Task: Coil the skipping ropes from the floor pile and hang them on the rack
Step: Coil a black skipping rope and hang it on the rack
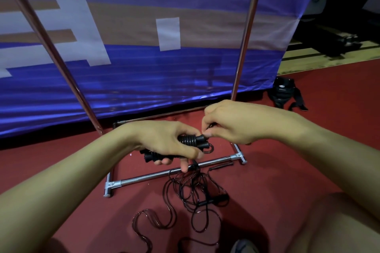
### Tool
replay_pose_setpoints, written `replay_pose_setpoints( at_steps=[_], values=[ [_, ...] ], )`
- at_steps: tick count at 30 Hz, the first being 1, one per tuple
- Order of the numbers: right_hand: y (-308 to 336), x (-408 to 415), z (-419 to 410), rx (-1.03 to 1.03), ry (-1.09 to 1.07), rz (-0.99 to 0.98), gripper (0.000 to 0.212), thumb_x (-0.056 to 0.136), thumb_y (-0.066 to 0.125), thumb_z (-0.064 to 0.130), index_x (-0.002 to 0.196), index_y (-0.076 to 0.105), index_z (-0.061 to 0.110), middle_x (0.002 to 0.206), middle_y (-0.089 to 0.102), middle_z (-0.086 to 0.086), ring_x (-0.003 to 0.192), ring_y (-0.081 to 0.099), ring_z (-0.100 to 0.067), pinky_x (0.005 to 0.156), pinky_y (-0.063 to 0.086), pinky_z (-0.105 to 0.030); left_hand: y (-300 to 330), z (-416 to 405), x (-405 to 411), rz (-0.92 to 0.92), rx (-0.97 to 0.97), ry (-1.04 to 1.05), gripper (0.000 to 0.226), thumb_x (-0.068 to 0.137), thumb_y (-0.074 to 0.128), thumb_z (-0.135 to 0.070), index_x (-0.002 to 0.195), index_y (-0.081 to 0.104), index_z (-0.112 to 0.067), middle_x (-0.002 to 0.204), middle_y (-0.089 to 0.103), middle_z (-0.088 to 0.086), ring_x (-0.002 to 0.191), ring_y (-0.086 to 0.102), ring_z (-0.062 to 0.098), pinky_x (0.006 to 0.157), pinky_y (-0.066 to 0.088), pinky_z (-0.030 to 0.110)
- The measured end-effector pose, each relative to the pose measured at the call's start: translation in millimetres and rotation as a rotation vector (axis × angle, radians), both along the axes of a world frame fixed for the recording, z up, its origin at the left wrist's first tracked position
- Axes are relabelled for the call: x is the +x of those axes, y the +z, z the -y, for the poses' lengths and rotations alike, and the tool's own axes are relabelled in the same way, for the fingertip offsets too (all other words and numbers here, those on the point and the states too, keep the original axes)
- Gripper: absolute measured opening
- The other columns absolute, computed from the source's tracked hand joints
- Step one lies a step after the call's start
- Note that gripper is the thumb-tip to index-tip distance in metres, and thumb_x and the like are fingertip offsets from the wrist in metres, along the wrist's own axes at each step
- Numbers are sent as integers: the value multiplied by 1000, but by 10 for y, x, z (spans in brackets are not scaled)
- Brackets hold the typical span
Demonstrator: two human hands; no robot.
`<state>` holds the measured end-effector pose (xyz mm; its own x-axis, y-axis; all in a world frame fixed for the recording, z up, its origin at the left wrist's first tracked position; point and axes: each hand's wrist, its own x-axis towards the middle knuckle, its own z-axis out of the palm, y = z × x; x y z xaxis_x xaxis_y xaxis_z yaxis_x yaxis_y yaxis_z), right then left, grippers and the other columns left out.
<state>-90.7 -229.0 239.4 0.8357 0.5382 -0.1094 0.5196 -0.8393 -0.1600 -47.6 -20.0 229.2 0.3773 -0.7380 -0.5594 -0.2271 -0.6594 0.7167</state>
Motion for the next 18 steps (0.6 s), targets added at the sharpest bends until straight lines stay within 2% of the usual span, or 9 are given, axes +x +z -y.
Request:
replay_pose_setpoints(
  at_steps=[3,7,10,13,15,18],
  values=[
    [-9,-22,-49,-41,-40,164,20,102,54,46,112,69,36,103,54,15,107,58,-12,77,39,-31,6,38,-5,0,13,27,22,97,69,-35,115,59,-25,89,78,10,48,48,15,44,42,24],
    [23,-23,-88,11,-103,277,25,95,59,59,106,70,39,99,60,17,103,62,-15,74,42,-33,3,62,-1,16,22,14,20,97,69,-37,112,61,-27,89,79,9,48,50,14,46,44,25],
    [37,-39,-87,76,-107,254,21,95,61,53,104,72,38,88,63,19,95,63,-11,73,46,-32,-28,56,16,34,6,61,21,98,67,-39,115,61,-28,88,79,8,48,51,14,46,45,25],
    [76,-97,-82,82,-68,217,25,100,54,46,116,72,40,77,47,24,92,59,-7,71,41,-29,-73,20,35,26,-78,155,26,100,65,-38,123,60,-27,90,78,10,49,52,15,45,44,25],
    [104,-134,-53,55,-50,260,31,101,49,47,126,67,44,86,51,18,91,58,-10,70,40,-31,-82,-35,49,-46,-188,191,25,100,65,-35,124,61,-27,86,74,7,51,50,17,46,44,25],
    [135,-191,-18,62,-24,420,37,102,44,48,131,66,42,99,57,14,79,57,-12,61,46,-33,-68,-118,87,-297,-386,204,22,100,63,-40,117,64,-26,85,57,4,55,43,13,48,43,25]
  ],
)
